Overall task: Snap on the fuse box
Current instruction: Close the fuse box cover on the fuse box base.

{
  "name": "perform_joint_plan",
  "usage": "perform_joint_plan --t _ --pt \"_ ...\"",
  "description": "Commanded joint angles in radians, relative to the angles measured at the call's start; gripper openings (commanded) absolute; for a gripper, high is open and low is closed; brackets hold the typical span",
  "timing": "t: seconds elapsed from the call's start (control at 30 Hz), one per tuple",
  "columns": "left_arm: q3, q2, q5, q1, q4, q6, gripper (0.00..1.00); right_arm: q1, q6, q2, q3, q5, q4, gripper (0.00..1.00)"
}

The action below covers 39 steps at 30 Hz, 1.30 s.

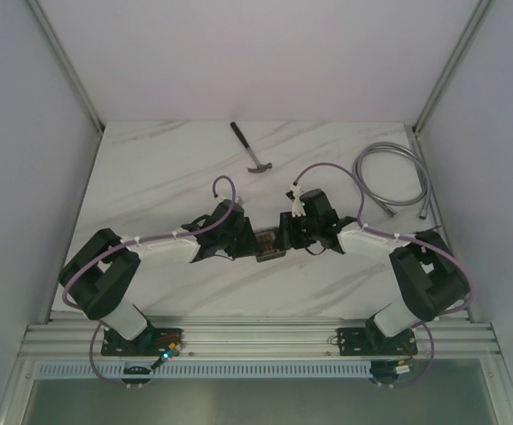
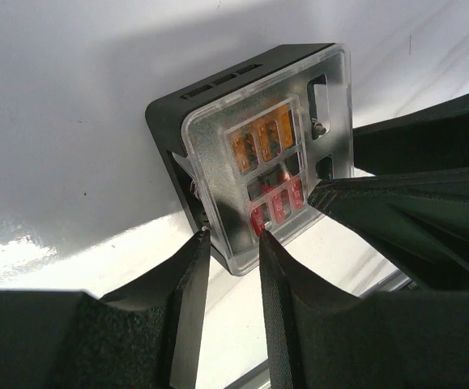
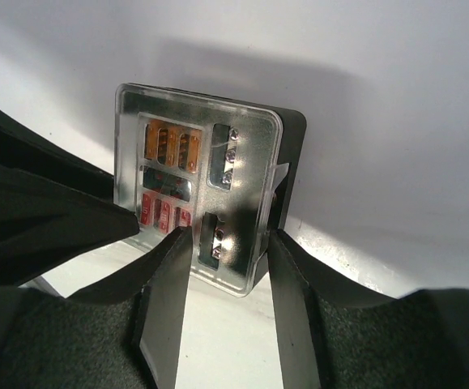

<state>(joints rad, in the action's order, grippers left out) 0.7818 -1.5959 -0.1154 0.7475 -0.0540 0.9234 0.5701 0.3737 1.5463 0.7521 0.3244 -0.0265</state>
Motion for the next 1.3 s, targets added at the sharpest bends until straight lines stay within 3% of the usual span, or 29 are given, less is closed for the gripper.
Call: perform_joint_plan --t 0.0,0.3,0.6,1.0,1.27 --pt "-0.038 -0.01 0.019 0.002 0.077 -0.017 0.39 0.008 0.002 0.023 -0.098 0.025 0.096 0.34" --pt "-0.048 0.023 0.024 -0.01 0.089 -0.016 0.4 0.012 0.059 -0.101 -0.171 0.111 0.048 0.33" --pt "-0.06 0.04 0.007 -0.01 0.087 -0.015 0.4 0.018 0.068 -0.092 -0.18 0.104 0.043 0.3" --pt "-0.094 0.026 -0.002 0.006 0.083 0.006 0.37 0.068 0.037 0.079 -0.147 0.023 0.134 0.25" --pt "-0.047 0.08 -0.021 -0.047 0.084 -0.039 0.45 0.045 0.041 -0.096 -0.056 -0.025 0.111 0.34"
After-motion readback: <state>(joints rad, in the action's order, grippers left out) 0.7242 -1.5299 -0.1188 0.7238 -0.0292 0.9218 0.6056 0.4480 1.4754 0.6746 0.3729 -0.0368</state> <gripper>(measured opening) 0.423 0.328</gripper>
